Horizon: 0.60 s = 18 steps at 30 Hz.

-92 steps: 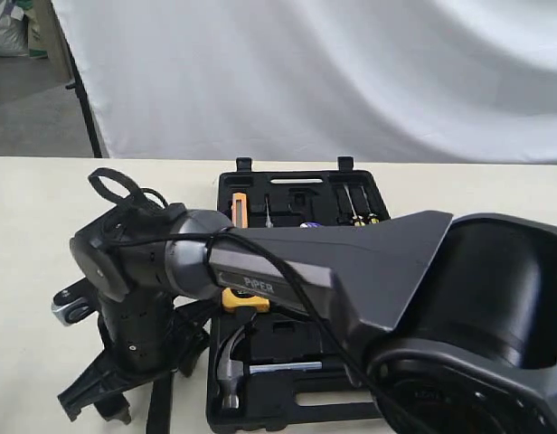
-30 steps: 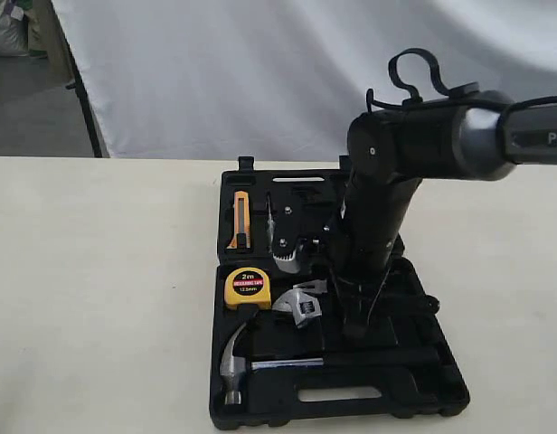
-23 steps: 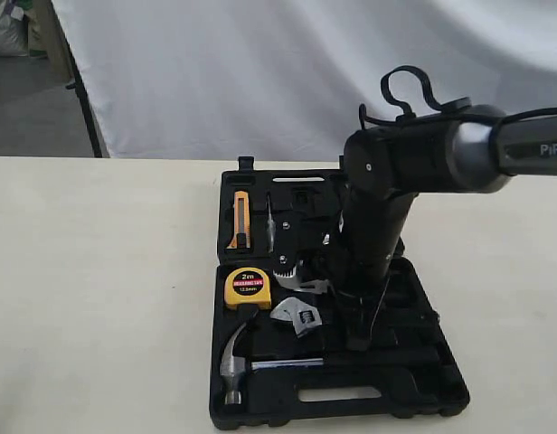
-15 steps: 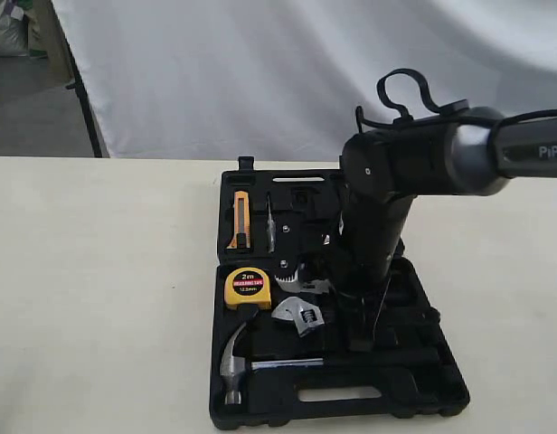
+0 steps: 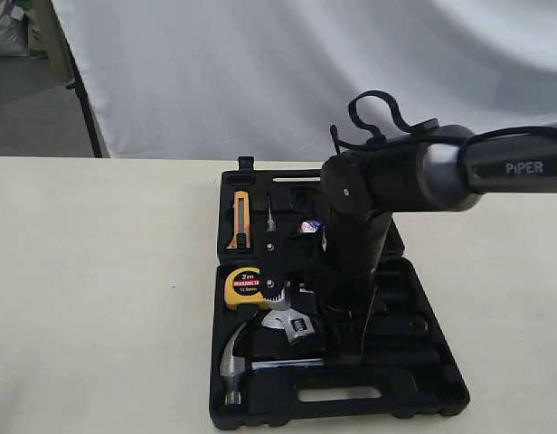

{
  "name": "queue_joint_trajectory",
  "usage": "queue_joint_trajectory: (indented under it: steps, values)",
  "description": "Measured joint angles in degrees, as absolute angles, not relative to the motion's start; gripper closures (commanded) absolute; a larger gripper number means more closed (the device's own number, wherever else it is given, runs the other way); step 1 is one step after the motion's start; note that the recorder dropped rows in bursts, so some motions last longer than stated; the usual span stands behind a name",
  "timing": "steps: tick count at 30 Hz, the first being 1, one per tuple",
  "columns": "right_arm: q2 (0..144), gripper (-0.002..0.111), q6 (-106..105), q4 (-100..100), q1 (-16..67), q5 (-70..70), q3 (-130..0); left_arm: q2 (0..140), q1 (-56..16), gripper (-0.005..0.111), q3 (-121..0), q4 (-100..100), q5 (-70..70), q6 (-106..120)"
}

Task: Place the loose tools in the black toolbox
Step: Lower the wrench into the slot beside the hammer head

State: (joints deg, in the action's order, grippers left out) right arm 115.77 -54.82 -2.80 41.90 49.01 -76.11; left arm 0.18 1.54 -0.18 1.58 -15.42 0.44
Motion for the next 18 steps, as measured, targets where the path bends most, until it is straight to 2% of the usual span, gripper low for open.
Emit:
queue_joint_trajectory:
  steps: [4,7,10,15,17,18]
  values:
    - [115.77,0.108,-54.56,-2.8,41.9,49.01,-76.11,0.18,1.54,0.106,-0.18,1.58,-15.42,0.44]
    - [115.77,0.102,-54.44,-2.8,41.9,49.01,-76.11,0.18,1.54,0.106,-0.18,1.58,-15.42,0.44]
    - [115.77,0.082,-54.44,-2.8,41.9,48.93,-76.11,0.18,1.54,0.106,-0.18,1.58,-15.42,0.44]
    - [116.71,0.022,-53.57,-2.96,42.19,48.39,-76.11,0.18,1.54,0.106,-0.18,1.58,-15.42,0.44]
    - [116.8,0.011,-53.46,-3.09,42.19,47.3,-76.11,0.18,1.54,0.106,-0.18,1.58,-15.42,0.44]
    - [116.8,0.011,-53.22,-2.77,42.19,46.95,-76.2,0.18,1.54,0.106,-0.18,1.58,-15.42,0.44]
